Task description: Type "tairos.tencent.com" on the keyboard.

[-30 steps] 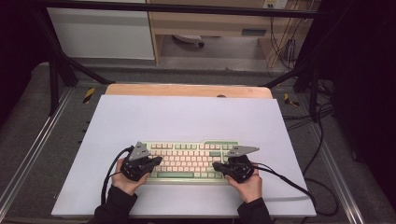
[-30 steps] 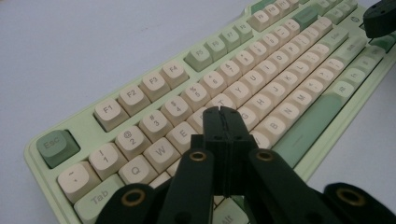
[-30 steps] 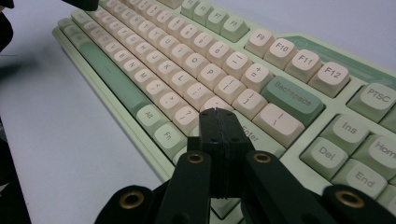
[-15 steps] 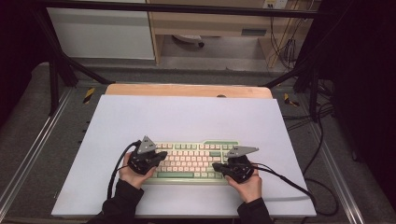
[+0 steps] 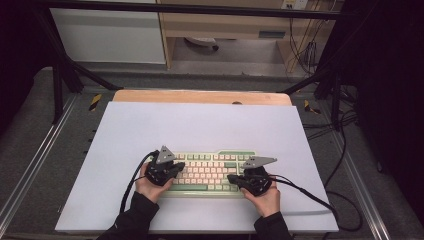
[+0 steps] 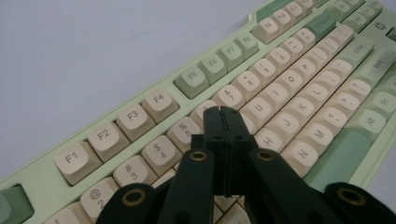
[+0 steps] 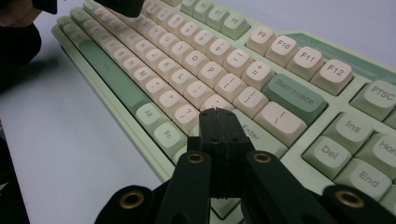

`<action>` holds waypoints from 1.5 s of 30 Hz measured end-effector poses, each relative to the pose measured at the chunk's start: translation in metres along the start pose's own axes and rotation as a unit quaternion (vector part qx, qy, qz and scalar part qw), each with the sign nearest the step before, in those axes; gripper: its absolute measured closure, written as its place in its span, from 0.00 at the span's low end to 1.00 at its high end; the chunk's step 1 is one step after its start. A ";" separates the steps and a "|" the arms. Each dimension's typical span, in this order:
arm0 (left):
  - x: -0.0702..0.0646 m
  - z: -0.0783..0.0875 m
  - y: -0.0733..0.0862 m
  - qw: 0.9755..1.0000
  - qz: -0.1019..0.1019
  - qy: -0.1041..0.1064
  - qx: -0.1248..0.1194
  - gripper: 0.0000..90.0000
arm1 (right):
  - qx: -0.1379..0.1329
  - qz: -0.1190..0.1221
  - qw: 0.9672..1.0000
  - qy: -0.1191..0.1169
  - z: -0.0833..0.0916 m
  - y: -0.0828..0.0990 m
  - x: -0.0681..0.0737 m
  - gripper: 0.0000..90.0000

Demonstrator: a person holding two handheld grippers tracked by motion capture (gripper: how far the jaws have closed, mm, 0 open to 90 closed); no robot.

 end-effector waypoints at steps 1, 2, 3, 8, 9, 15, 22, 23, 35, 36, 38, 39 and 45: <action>0.000 -0.001 0.000 1.000 0.000 0.000 0.001 1.00 | -0.002 0.000 1.000 0.000 0.000 0.000 0.000 1.00; -0.001 -0.002 0.001 1.000 0.000 0.001 0.002 1.00 | -0.002 0.000 1.000 -0.001 0.001 0.000 0.000 1.00; -0.001 -0.003 0.001 1.000 -0.002 0.000 0.002 1.00 | -0.002 0.000 1.000 0.000 0.001 0.000 0.000 1.00; -0.001 -0.005 0.001 1.000 -0.002 0.000 0.004 1.00 | -0.002 0.001 1.000 0.000 0.001 0.000 0.000 1.00; -0.001 -0.005 0.002 1.000 -0.003 0.000 0.005 1.00 | -0.002 0.001 1.000 -0.001 0.001 0.000 0.000 1.00; -0.002 -0.007 0.003 1.000 -0.005 0.001 0.005 1.00 | 0.000 0.002 1.000 -0.001 0.001 0.000 0.000 1.00; -0.002 -0.009 0.004 1.000 -0.005 0.003 0.009 1.00 | -0.002 0.002 1.000 -0.002 0.002 0.000 0.000 1.00; -0.002 -0.009 0.004 1.000 -0.005 0.002 0.009 1.00 | -0.002 0.002 1.000 -0.002 0.002 0.000 -0.001 1.00; -0.003 0.006 0.004 1.000 -0.011 0.012 -0.005 1.00 | -0.003 0.001 1.000 -0.002 0.002 0.000 0.000 1.00; -0.003 0.007 0.004 1.000 -0.011 0.013 -0.006 1.00 | -0.003 0.002 1.000 -0.002 0.002 0.000 0.000 1.00; -0.003 0.011 0.005 1.000 -0.011 0.013 -0.008 1.00 | -0.003 0.001 1.000 -0.002 0.002 0.000 0.000 1.00; -0.002 0.012 0.006 1.000 -0.011 0.013 -0.008 1.00 | -0.003 0.001 1.000 -0.002 0.003 0.000 0.000 1.00; 0.000 0.022 0.012 1.000 -0.012 0.012 -0.012 1.00 | -0.003 0.001 1.000 -0.003 0.003 0.000 0.000 1.00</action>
Point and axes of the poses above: each handheld gripper's, and its own axes: z roughly backward along the jaws, y roughly out of its underside, x roughly to its left, the point moved 2 cm from there along -z, roughly forward along the jaws, and after that the axes turned 4 degrees about x, right-handed, at the moved point
